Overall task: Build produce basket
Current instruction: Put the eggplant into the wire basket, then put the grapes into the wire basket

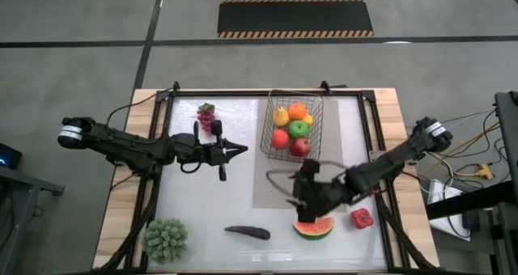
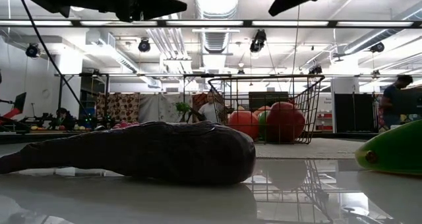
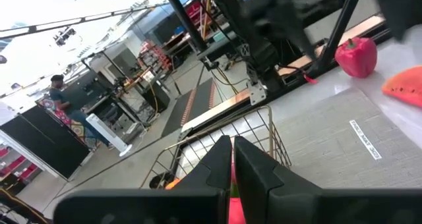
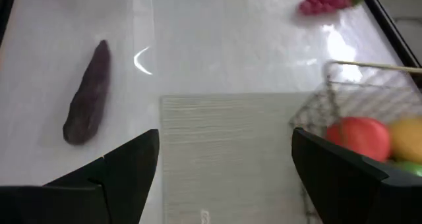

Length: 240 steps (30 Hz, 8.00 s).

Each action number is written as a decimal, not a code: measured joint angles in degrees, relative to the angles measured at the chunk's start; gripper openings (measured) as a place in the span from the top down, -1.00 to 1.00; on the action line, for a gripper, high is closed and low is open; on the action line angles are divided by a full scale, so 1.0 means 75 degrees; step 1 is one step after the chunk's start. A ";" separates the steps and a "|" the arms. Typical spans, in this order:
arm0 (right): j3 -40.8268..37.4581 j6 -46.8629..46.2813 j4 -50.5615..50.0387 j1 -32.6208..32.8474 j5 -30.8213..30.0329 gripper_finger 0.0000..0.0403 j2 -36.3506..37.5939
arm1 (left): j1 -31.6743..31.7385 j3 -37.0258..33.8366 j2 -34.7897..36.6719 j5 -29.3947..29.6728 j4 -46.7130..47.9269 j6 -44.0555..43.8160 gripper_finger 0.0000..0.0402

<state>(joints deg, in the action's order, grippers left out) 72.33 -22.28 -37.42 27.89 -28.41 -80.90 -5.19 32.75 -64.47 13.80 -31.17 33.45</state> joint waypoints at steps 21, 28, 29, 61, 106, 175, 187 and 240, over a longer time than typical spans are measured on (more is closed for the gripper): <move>-0.3920 0.2800 0.7615 0.0518 -0.0005 -0.62 -0.0083 | -0.2189 0.0386 -0.1380 0.0391 0.0080 -0.2854 0.99; -0.4143 0.2769 0.7654 0.0618 0.0044 -0.62 0.0077 | -0.3055 0.1304 -0.2489 0.0405 0.1584 -0.5554 0.99; -0.4143 0.2782 0.7692 0.0620 0.0049 -0.62 0.0081 | -0.3157 0.1487 -0.2627 0.0408 0.2072 -0.5869 0.99; -0.4216 0.2430 0.7660 0.0649 0.0245 -0.62 0.0028 | -0.3707 0.4001 -0.5479 -0.0997 0.5967 -0.7780 -0.04; -0.5111 0.4527 0.8206 0.0747 0.0062 -0.62 0.3307 | -0.2171 0.2220 -0.3016 0.0928 0.0375 -0.0585 0.82; -0.3278 0.2772 0.6931 -0.4133 -0.0917 0.37 0.1411 | -0.1462 0.1574 -0.2786 0.1236 -0.0383 -0.1804 -0.34; -0.3295 0.1561 0.6354 -0.4871 -0.0379 0.37 0.0856 | -0.1466 0.1574 -0.2792 0.1235 -0.0389 -0.1810 -0.34; -0.0730 0.0911 0.1238 -0.4033 -0.0434 -0.16 0.0656 | -0.1457 0.1582 -0.2792 0.1713 -0.0317 -0.1818 -0.34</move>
<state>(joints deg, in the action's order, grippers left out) 66.85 -15.44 -28.13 -2.36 -31.66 -75.98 -16.12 44.62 -85.41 26.65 -33.54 19.81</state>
